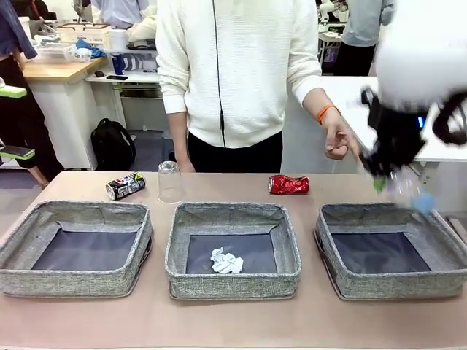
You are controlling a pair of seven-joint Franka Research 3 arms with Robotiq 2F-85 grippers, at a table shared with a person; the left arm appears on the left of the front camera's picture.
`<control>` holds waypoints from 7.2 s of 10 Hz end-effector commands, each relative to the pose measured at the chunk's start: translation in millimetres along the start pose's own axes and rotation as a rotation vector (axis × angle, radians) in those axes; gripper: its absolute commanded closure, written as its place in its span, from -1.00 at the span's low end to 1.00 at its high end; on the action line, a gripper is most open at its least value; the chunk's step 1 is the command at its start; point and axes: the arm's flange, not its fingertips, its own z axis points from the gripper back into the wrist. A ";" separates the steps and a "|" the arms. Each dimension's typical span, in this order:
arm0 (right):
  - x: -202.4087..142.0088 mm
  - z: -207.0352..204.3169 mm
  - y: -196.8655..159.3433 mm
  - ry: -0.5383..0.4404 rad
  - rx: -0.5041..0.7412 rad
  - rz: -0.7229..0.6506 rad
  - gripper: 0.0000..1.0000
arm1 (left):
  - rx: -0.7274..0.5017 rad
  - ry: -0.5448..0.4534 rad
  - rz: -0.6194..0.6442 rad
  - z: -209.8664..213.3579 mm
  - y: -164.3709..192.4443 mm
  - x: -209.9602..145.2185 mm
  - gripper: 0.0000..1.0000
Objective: Sort the waste into the appropriate baskets.
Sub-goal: Place the picked waste into the Fabric basket indicated by the person, then pick up the waste item pointed out by the person.
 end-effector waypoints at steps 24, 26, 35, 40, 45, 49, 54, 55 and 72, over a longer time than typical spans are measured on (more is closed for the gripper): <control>10.2 89.1 4.9 0.038 0.825 -0.209 -1.00 | -0.019 -0.003 -0.021 -0.3 -1.8 0.5 -1.00; 5.5 96.6 -6.6 0.155 0.971 -0.263 -1.00 | -0.019 -0.003 -0.021 -0.3 -1.8 0.5 -1.00; -19.1 45.6 -69.6 0.057 1.229 -0.413 -1.00 | -0.019 -0.003 -0.021 -0.3 -1.8 0.5 -1.00; -19.1 45.6 -69.6 0.057 1.229 -0.413 -1.00 | -0.019 -0.003 -0.021 -0.3 -1.8 0.5 -1.00; -19.1 45.6 -69.6 0.057 1.229 -0.413 -1.00 | -0.019 -0.003 -0.021 -0.3 -1.8 0.5 -1.00; -19.1 45.6 -69.6 0.057 1.229 -0.413 -1.00 | -0.019 -0.003 -0.021 -0.3 -1.8 0.5 -1.00; -19.1 45.6 -69.6 0.057 1.229 -0.413 -1.00 | -0.019 -0.003 -0.021 -0.3 -1.8 0.5 -1.00; -19.1 45.6 -69.6 0.057 1.229 -0.413 -1.00 | -0.019 -0.003 -0.021 -0.3 -1.8 0.5 -1.00; -19.1 45.6 -69.6 0.057 1.229 -0.413 -1.00 | 0.004 -0.049 -0.170 -2.5 1.9 6.3 -1.00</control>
